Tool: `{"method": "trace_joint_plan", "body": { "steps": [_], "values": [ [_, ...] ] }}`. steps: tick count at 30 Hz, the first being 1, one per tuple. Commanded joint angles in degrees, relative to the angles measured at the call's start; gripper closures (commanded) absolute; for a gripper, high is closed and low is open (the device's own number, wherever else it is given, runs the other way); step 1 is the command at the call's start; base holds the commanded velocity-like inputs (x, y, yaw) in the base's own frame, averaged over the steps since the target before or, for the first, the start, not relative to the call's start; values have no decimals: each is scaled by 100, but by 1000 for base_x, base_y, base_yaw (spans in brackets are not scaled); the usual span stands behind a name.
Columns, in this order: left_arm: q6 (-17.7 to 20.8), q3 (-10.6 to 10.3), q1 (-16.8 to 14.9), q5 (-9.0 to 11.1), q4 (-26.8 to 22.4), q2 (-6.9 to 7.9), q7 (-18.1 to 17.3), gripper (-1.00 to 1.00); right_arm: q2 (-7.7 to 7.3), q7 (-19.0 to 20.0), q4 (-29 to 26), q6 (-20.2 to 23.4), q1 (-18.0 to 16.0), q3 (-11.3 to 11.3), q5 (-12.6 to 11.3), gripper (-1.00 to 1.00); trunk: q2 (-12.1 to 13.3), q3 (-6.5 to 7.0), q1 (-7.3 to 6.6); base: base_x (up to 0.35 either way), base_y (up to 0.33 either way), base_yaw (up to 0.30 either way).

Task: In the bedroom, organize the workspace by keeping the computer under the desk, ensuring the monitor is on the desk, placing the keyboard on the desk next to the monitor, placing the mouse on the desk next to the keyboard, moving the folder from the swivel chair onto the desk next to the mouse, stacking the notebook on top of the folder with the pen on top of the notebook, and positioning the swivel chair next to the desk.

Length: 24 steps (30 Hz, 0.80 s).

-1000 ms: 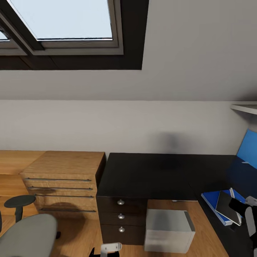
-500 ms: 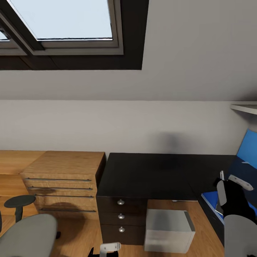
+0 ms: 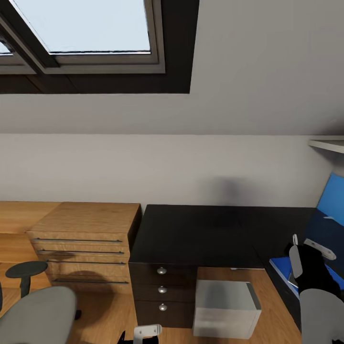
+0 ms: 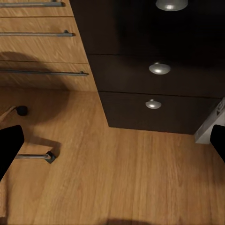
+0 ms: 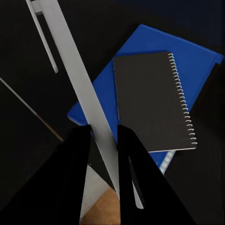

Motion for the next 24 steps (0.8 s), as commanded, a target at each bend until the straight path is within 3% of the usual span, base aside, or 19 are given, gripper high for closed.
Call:
{"method": "trace_joint_plan", "body": {
  "steps": [1, 2, 3, 9, 16, 24],
  "values": [
    [-60, -31, -13, 58, -10, 4, 17, -100, -90, -25, 92, 17, -5, 1, -33, 100, -9, -10, 2, 0, 0, 0],
    [-61, -31, -13, 58, -11, 3, 17, -100, -143, -25, 158, 14, -5, 2, -36, 100, -9, -10, 2, 0, 0, 0],
    [-64, -33, -13, 58, -17, 3, 17, -100, -423, -19, 571, -32, -5, -3, -64, 100, -9, -10, 2, 0, 0, 0],
    [-65, -33, -13, 58, -20, 10, 17, -100, -802, -16, 1146, -461, -7, -11, -86, 100, -9, -10, 2, 0, 0, 0],
    [-65, -33, -13, 65, -22, 8, 17, -100, -942, -12, 1415, -690, -13, -12, -99, 100, -9, -10, 2, 0, 0, 0],
    [-61, -40, -13, 74, -16, 4, -5, -100, -962, 5, 1489, -718, -14, -13, -102, 100, -9, -10, 2, 0, 0, 0]
  ]
}}
